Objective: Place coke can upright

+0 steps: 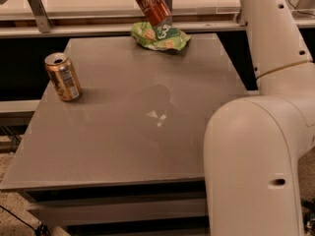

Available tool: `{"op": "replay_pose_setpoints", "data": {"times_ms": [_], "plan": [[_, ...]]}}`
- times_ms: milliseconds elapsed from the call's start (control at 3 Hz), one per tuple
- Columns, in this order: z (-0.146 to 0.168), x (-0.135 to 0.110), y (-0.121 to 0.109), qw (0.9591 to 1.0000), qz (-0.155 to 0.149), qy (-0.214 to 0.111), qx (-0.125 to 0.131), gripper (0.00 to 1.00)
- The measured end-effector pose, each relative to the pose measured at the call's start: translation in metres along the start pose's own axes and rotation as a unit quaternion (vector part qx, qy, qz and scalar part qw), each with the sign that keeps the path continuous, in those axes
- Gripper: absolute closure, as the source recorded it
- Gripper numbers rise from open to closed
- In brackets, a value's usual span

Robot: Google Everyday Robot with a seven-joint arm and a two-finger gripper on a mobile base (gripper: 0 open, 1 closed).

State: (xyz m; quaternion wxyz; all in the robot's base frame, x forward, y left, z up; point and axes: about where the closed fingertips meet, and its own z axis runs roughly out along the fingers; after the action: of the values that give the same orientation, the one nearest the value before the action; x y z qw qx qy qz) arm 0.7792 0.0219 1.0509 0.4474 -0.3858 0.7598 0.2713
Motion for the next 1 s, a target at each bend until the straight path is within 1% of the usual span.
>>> {"op": "replay_pose_setpoints", "data": {"times_ms": [333, 667, 1000], "plan": [[-0.005, 0.002, 0.014, 0.9995, -0.004, -0.012, -0.029, 1.00], [-0.028, -0.008, 0.042, 0.9951, -0.022, -0.067, -0.068, 1.00], [-0.056, -0.008, 0.073, 0.9854, -0.033, -0.134, -0.099, 1.00]]}}
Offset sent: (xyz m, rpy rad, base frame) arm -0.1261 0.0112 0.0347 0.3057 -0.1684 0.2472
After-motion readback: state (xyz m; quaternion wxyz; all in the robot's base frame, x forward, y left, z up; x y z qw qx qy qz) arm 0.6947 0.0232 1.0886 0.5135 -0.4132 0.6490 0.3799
